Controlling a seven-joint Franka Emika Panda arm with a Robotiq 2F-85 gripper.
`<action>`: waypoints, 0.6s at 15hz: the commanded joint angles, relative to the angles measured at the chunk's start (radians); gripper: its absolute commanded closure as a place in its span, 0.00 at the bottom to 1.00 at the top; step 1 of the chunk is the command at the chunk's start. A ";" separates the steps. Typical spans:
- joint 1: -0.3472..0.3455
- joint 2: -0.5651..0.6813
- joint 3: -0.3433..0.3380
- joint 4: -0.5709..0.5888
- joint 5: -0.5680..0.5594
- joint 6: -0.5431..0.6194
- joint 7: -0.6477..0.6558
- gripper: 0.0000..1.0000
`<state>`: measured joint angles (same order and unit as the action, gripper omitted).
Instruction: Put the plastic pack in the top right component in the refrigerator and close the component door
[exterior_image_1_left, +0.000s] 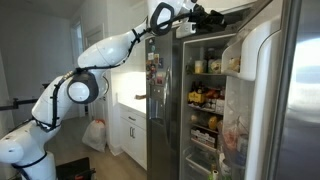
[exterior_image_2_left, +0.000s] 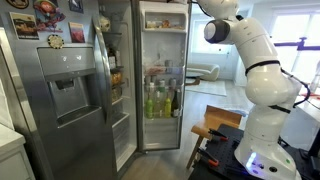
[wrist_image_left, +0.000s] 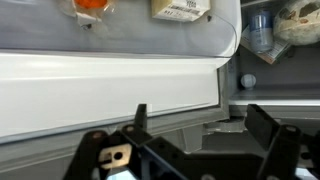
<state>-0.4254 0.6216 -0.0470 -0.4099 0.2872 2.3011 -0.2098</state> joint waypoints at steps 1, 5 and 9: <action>0.003 -0.008 -0.003 -0.035 -0.019 0.060 -0.001 0.00; -0.002 0.002 -0.003 -0.038 -0.024 0.102 0.005 0.28; -0.009 0.009 -0.004 -0.040 -0.032 0.126 0.011 0.58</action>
<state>-0.4343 0.6539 -0.0448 -0.4060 0.2641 2.3889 -0.2076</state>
